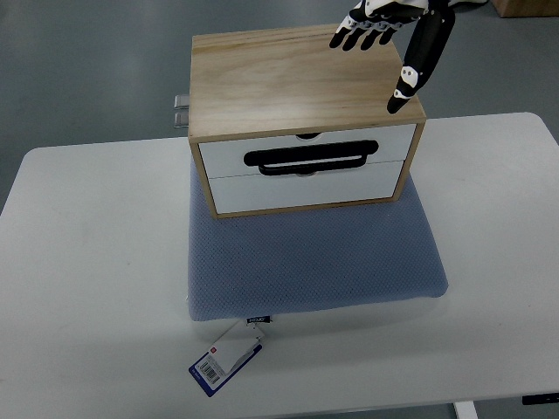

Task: Open wood drawer with right hand
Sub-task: 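Lower the right hand and hook fingers into the upper drawer's black handle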

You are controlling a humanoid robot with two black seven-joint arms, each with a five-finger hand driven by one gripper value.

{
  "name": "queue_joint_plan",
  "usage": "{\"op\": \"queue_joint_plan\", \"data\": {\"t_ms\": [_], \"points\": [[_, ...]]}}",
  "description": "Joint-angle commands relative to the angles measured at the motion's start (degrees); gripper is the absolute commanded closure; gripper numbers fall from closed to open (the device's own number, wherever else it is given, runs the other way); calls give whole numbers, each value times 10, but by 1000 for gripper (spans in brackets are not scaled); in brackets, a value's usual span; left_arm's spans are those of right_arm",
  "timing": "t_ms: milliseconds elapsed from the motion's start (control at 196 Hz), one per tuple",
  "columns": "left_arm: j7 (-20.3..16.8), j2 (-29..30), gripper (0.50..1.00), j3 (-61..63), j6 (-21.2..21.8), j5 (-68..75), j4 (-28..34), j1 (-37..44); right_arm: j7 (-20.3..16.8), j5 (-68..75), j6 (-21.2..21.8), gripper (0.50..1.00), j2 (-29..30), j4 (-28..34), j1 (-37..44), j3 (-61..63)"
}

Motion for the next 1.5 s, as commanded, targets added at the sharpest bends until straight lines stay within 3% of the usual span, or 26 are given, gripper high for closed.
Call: {"op": "queue_joint_plan", "data": {"t_ms": [0, 158, 209, 214, 245, 352, 1244, 1493], "points": [[1, 0, 500, 0, 0, 0, 2, 0, -16, 43, -20, 566, 31, 8, 2, -23], [1, 0, 500, 0, 0, 0, 4, 0, -16, 78, -136, 564, 85, 8, -20, -43], [1, 0, 500, 0, 0, 0, 4, 0, -16, 78, -136, 564, 85, 8, -20, -43], [1, 0, 500, 0, 0, 0, 4, 0, -16, 82, -161, 562, 98, 8, -34, -43], [1, 0, 500, 0, 0, 0, 4, 0, -16, 82, -175, 562, 105, 6, -41, -43], [1, 0, 500, 0, 0, 0, 5, 0, -16, 83, -196, 562, 119, 6, -60, -43], [1, 0, 500, 0, 0, 0, 6, 0, -16, -14, -195, 564, 141, -29, -155, -59], [1, 0, 500, 0, 0, 0, 6, 0, -16, -34, -158, 562, 140, -38, -176, -63]]}}
